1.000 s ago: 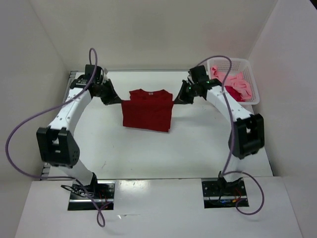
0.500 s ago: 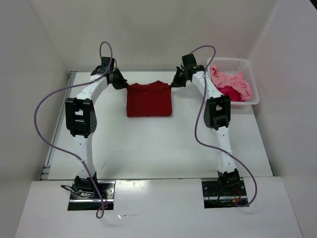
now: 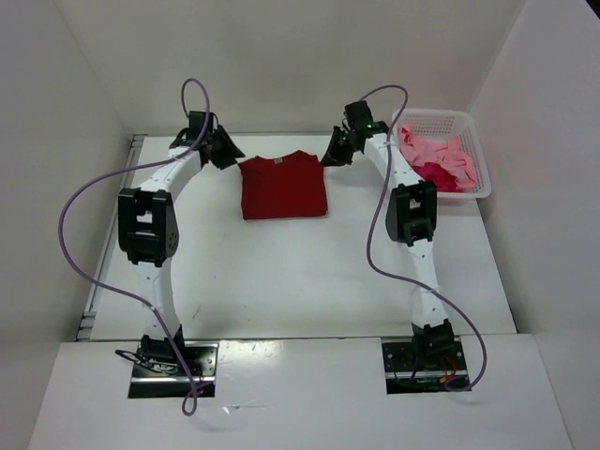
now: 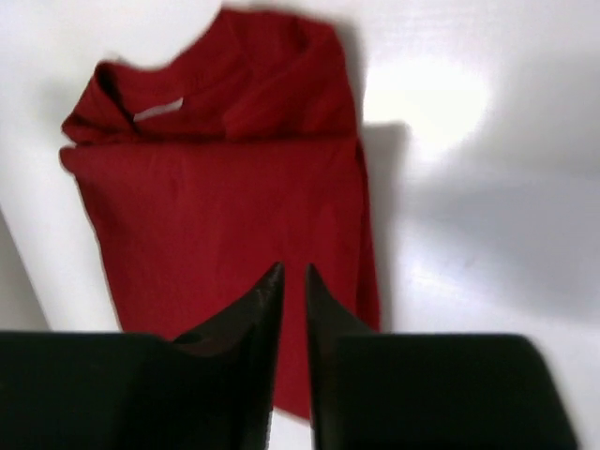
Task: Fold and stack the t-shirts
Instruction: Fold the long partially folded tshirt into a neat square
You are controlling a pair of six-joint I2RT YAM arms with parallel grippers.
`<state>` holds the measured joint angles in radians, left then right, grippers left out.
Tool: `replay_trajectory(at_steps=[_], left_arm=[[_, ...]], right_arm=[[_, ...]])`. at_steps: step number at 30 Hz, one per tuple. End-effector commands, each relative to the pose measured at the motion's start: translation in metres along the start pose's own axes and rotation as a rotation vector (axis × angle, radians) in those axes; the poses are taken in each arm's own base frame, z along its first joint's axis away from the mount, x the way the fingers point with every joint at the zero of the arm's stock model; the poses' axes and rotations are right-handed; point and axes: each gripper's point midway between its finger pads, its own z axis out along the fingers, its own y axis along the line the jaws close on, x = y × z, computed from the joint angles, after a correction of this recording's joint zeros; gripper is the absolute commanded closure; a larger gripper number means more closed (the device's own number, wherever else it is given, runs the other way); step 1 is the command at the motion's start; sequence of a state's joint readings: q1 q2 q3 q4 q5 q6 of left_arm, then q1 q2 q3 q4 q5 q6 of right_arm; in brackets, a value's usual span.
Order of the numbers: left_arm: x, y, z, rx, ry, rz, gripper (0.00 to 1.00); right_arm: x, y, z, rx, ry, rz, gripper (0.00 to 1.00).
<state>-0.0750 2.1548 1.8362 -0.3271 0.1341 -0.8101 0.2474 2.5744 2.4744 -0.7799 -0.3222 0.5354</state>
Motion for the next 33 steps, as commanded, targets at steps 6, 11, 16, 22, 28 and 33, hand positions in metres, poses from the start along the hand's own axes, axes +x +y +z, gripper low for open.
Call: replay_trajectory(at_steps=[6,11,16,22,28,33], left_arm=[[0.114,-0.02,-0.009,0.121,0.203,0.127,0.55],[0.128,0.018,-0.011,0.061,0.231,0.095,0.44],[0.106,0.025,-0.038,0.077,0.163,0.086,0.22],[0.077,0.045,-0.061,0.055,0.067,0.032,0.16],[0.064,0.063,-0.037,0.01,0.07,0.093,0.15],[0.076,0.066,0.009,0.066,0.185,0.155,0.17]], right_arm=[[0.071,0.054,-0.036,-0.088,0.079,-0.104,0.95],[0.096,0.045,-0.045,-0.069,0.118,-0.099,0.97],[0.107,0.046,-0.097,-0.067,0.07,-0.136,0.94],[0.142,0.035,-0.149,-0.077,0.057,-0.15,0.77],[0.168,0.018,-0.161,-0.057,0.086,-0.139,0.73],[0.166,0.021,-0.167,-0.079,0.078,-0.127,0.73]])
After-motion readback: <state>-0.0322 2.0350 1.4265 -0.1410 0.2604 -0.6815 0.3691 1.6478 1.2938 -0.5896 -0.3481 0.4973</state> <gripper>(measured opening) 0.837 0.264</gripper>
